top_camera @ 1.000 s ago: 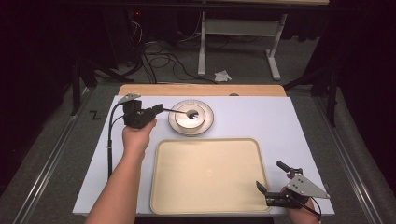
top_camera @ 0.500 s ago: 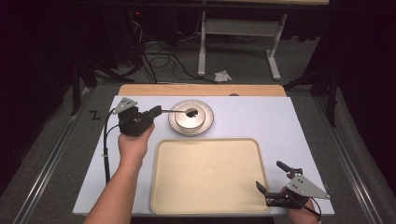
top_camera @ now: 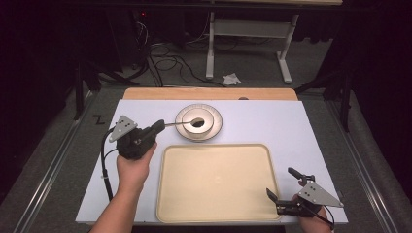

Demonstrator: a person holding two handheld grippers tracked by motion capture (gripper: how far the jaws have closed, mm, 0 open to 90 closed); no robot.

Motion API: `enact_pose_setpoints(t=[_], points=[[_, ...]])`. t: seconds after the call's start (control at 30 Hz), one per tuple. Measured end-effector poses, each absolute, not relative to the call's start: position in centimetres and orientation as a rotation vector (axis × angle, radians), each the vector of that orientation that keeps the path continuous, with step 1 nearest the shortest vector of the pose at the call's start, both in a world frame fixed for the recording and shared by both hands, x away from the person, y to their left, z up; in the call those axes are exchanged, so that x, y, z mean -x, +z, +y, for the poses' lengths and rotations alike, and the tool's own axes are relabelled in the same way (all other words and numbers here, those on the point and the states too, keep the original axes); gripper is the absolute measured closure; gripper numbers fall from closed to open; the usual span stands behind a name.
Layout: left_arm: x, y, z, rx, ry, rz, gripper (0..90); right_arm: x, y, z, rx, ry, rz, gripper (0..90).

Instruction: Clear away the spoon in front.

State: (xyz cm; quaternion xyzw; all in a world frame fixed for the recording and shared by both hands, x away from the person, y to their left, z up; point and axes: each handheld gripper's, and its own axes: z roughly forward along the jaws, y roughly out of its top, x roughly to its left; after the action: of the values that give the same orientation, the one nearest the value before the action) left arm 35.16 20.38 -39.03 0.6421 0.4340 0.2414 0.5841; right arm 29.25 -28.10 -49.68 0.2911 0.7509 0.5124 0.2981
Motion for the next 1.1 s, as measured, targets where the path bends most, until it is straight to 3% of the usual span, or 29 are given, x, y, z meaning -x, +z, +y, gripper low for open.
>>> enact_pose_setpoints(t=[0.53,0.67,0.93,1.1], points=[[-29.2,-43.5,20.7,-1.473,0.507,0.916,89.9,-29.2,-49.7,-28.0,-0.777,1.360,1.999,1.9],[-28.0,-45.3,21.2,-1.410,0.387,0.921,90.0,-29.4,-49.8,-28.1,-0.768,1.359,1.998,1.9],[-27.6,-45.6,20.9,-1.411,0.339,0.896,90.0,-29.4,-49.8,-28.1,-0.767,1.364,1.996,1.9],[-28.3,-46.7,20.8,-1.395,0.207,0.916,89.9,-29.4,-49.8,-28.1,-0.766,1.360,1.995,1.9]])
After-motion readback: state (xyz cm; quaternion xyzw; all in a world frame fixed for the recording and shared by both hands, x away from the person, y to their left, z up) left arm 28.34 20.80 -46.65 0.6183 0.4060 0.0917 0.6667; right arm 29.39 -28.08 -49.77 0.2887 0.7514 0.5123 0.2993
